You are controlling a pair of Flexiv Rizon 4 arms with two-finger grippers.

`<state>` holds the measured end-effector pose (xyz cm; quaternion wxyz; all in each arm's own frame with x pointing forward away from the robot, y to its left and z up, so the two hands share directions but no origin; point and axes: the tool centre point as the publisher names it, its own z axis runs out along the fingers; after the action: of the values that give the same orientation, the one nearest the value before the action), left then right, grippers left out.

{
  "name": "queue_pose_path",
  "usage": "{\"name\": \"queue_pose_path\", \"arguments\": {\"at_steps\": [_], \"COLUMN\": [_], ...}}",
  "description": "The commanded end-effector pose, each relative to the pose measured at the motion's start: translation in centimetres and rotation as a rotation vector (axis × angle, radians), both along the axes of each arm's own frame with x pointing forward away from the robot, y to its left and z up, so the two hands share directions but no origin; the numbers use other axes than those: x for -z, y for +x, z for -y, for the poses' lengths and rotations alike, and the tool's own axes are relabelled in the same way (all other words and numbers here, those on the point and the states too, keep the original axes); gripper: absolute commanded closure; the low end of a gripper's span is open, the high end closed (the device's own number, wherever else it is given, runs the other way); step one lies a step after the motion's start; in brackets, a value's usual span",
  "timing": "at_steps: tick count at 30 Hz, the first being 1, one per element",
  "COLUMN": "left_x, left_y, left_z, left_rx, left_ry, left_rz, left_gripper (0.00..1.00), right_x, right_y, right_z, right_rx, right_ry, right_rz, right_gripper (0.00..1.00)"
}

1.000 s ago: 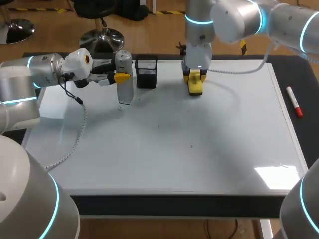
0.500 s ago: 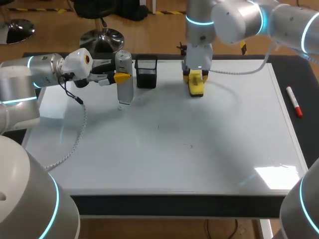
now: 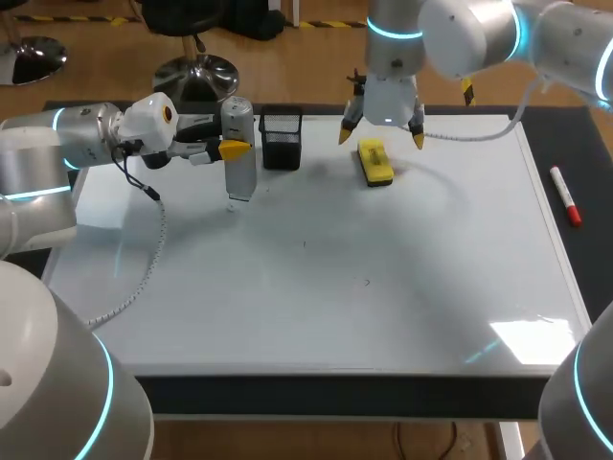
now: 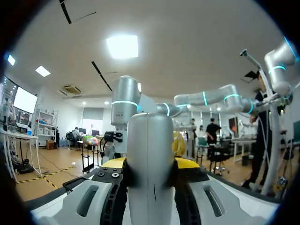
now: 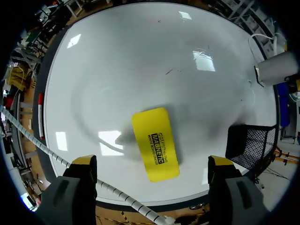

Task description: Pick up the inspection probe, press it on each red-marked spot on the whiteboard one by one, put down the probe, pick up the eraser, and wipe off all the red marks.

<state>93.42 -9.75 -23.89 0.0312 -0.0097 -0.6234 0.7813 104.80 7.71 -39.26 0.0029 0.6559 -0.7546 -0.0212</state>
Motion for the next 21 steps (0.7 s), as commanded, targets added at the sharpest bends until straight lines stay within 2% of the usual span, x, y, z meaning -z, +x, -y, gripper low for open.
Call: {"name": "queue_pose_path", "arguments": {"at_steps": [1, 3, 8, 13, 17, 21], "left_x": [-0.1, -0.1, -0.1, -0.1, -0.1, -0.1], "left_y": [0.0, 0.0, 0.0, 0.0, 0.0, 0.0], "left_z": [0.0, 0.0, 0.0, 0.0, 0.0, 0.0], "left_rx": [-0.001, -0.001, -0.001, -0.001, -0.001, -0.001], "left_ry": [0.000, 0.000, 0.000, 0.000, 0.000, 0.000], "left_rz": [0.001, 0.001, 0.001, 0.001, 0.001, 0.001], "left_gripper": [1.00, 1.00, 1.00, 1.00, 1.00, 1.00], "right_x": [-2.0, -2.8, -5.0, -6.9, -8.2, -9.5], "right_y": [-0.4, -0.2, 0.2, 0.7, 1.0, 1.3], "right_z": [1.3, 1.6, 2.8, 4.2, 5.1, 6.0], "right_rx": [0.034, 0.060, 0.132, 0.203, 0.232, 0.284], "right_ry": [0.052, 0.089, 0.162, 0.258, 0.298, 0.389], "right_rz": [-0.004, -0.012, 0.018, 0.009, 0.006, -0.016], "right_gripper": [0.00, 0.00, 0.00, 0.00, 0.00, 0.00]}}
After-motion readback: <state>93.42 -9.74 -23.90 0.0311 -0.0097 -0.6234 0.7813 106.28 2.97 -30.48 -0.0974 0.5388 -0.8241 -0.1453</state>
